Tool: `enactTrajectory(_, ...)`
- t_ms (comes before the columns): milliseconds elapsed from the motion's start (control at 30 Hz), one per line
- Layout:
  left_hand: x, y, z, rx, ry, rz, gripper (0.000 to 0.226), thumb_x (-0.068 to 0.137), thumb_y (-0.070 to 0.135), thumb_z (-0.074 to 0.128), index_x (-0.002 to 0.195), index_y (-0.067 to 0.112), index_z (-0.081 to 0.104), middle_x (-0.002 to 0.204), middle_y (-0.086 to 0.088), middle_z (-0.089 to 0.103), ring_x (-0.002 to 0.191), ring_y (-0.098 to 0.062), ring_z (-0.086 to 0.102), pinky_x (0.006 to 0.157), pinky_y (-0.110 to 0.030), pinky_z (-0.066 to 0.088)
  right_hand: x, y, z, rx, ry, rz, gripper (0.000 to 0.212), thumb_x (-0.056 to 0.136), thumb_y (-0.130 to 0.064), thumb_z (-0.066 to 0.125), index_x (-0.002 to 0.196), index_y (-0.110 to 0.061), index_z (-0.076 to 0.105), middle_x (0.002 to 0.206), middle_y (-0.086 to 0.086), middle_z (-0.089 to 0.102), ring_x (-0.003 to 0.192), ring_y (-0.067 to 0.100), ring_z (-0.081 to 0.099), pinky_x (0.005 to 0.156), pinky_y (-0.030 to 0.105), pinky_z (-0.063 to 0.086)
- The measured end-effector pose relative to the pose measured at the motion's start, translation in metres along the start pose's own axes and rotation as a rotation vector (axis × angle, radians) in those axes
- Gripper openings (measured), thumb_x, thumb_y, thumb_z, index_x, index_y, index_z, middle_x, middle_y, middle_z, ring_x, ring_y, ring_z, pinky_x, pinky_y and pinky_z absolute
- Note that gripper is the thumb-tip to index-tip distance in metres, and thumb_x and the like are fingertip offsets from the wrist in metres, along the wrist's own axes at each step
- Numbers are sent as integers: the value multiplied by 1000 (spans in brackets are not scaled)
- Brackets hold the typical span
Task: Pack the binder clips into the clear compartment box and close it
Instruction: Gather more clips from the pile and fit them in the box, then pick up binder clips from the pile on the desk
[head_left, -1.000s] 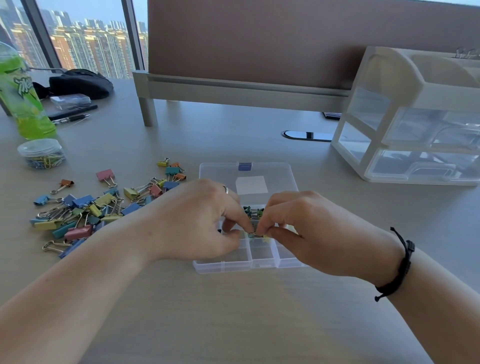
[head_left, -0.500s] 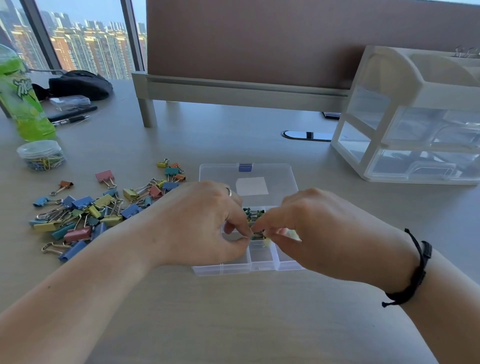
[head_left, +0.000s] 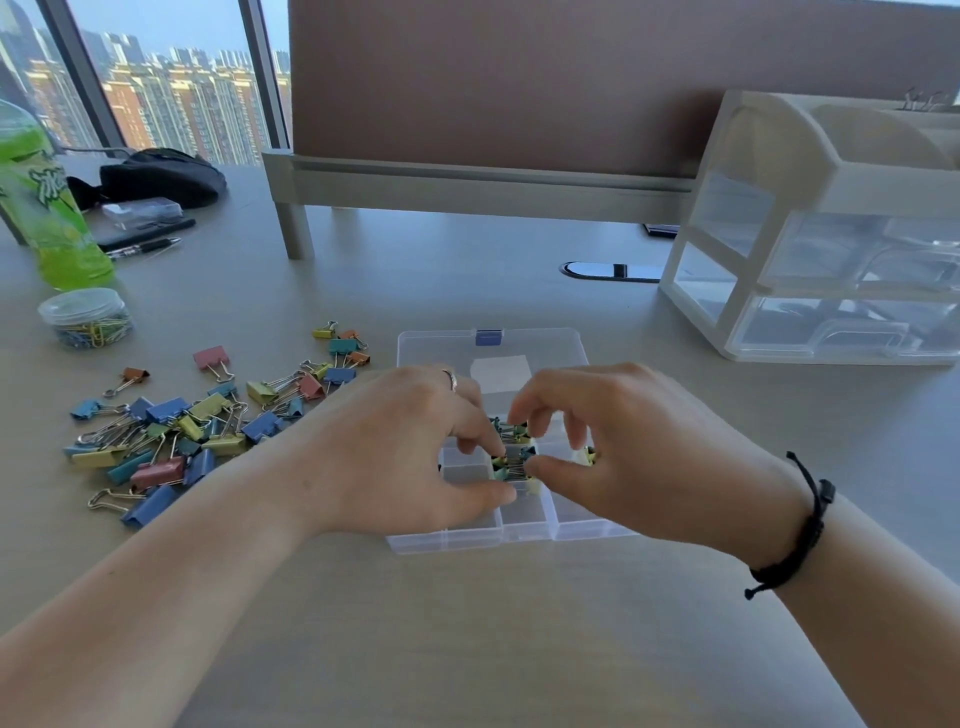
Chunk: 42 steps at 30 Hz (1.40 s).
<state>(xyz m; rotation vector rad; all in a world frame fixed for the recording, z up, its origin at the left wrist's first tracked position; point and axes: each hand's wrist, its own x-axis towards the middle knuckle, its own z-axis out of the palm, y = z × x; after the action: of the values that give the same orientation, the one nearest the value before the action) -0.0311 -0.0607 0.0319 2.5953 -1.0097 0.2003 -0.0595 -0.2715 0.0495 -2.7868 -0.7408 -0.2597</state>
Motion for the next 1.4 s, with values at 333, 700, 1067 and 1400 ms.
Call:
enactTrajectory(333, 2, -7, 8, -69, -8, -61, 34, 78, 65, 55, 96, 43, 74, 101, 26, 56, 96, 0, 55, 82, -34, 49, 5, 11, 14, 158, -93, 13, 11, 89, -33, 65, 93, -38, 73, 87, -23, 57, 73, 6, 60, 67, 23, 49)
enactTrajectory(700, -30, -16, 0, 17, 6, -53, 41, 91, 58, 54, 128, 40, 61, 123, 24, 60, 110, -3, 54, 95, -32, 46, 7, 0, 8, 103, -102, 11, 11, 87, -32, 68, 88, -42, 72, 84, -26, 62, 76, 3, 61, 61, 15, 45)
enactTrajectory(1067, -92, -112, -51, -144, 488, -570, 15, 89, 20, 67, 95, 31, 74, 76, 21, 62, 71, 1, 57, 64, -18, 41, 100, -80, 32, 137, -56, -99, 25, 90, -24, 62, 110, -37, 66, 92, -21, 58, 82, 2, 53, 79, 22, 43)
enactTrajectory(1400, -102, -132, -59, -262, 146, -638, 35, 78, 9, 61, 81, 42, 74, 88, 1, 69, 72, -19, 62, 66, -34, 52, 170, -106, 87, 15, -212, -114, 31, 86, -16, 61, 112, -29, 71, 103, 0, 55, 102, 22, 51, 90, 34, 48)
